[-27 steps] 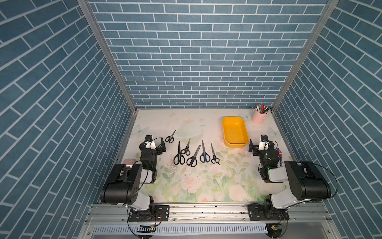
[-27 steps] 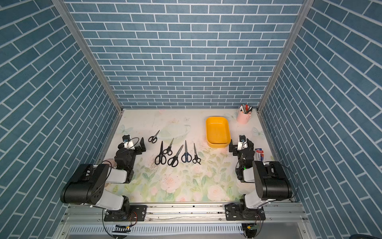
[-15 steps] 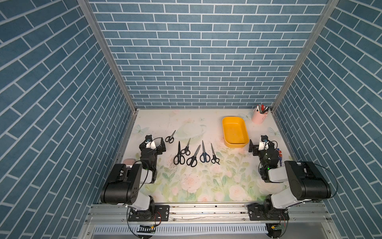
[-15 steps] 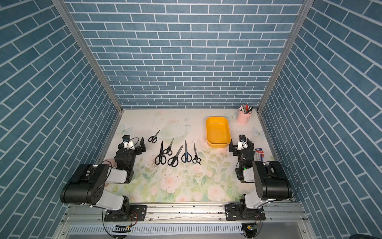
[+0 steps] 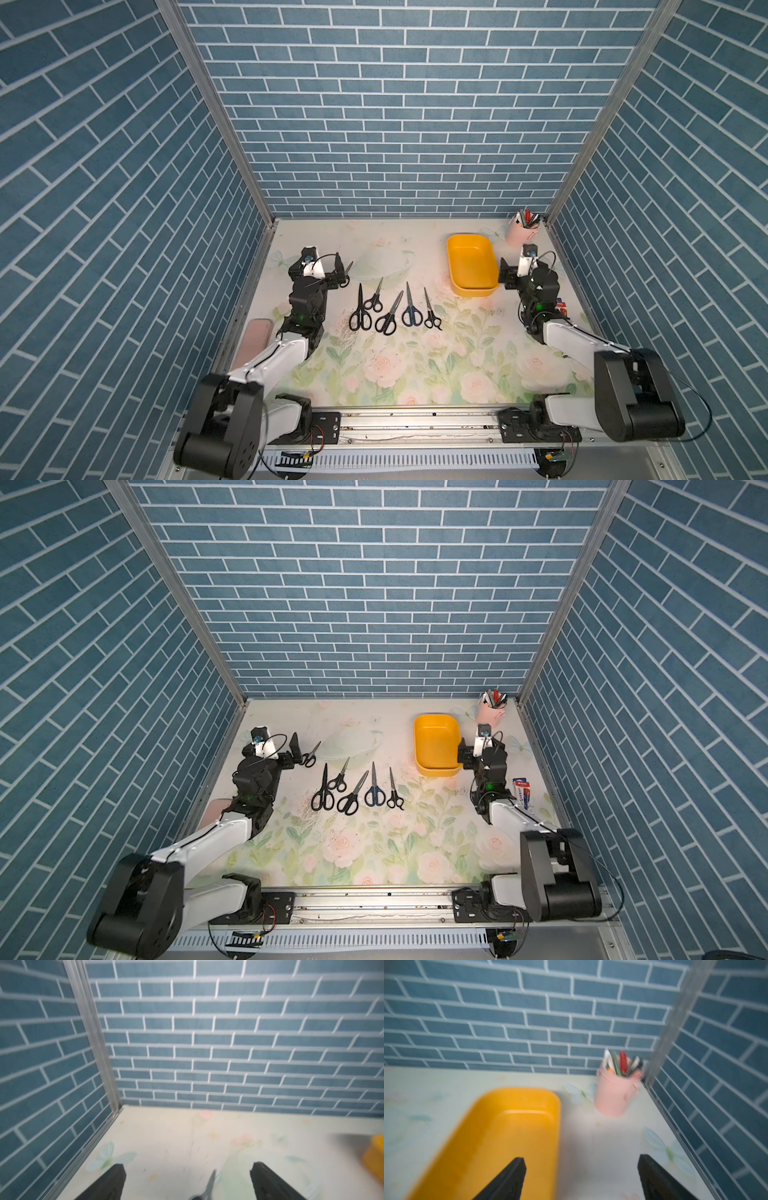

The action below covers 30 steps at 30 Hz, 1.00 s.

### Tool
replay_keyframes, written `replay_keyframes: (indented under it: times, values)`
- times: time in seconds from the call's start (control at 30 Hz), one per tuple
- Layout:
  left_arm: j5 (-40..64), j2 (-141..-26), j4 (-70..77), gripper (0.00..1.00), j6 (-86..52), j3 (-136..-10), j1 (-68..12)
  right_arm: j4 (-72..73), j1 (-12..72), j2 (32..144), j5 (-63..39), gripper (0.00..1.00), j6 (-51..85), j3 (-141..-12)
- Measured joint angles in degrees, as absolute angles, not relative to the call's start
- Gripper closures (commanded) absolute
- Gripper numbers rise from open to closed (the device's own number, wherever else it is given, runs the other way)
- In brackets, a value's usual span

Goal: Put the scissors into the storage box
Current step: Move the storage box to the center of the board.

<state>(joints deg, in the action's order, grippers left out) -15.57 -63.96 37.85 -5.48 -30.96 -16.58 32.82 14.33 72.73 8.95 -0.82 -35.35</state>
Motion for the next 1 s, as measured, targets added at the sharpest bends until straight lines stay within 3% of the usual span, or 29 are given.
replay_keyframes:
  times: [0.17,0.37,0.5,0.7,0.8,0.93,1.0]
  values:
    - [-20.93,-58.08,19.25,0.01,-17.28,-39.68,-28.47,15.53,34.37,67.22,11.46,0.18,6.2,-42.81]
    - [-22.65,-56.16,-0.89,0.04,-28.03,-35.7,-34.28,-4.21,48.01,75.07,12.29,0.19,16.34,-43.13]
    - [-23.18,-56.25,-7.6,0.04,-30.22,-33.78,-34.28,-14.04,46.0,77.23,12.27,0.13,19.25,-45.34]
    - [-22.68,-59.94,-8.01,0.03,-29.95,-35.18,-34.3,-19.4,33.58,85.08,10.44,0.12,18.35,-62.39]
    - [-22.79,-62.98,-8.1,0.03,-29.15,-37.26,-34.33,-23.49,32.08,94.06,10.76,0.21,16.32,-72.1]
    - [-23.0,-65.1,-8.34,0.03,-28.03,-39.97,-34.33,-29.47,31.07,105.69,10.66,0.22,15.05,-81.19]
    - [-23.16,-65.1,-8.21,0.03,-27.57,-40.38,-34.33,-32.34,30.68,109.97,10.63,0.28,14.5,-83.74]
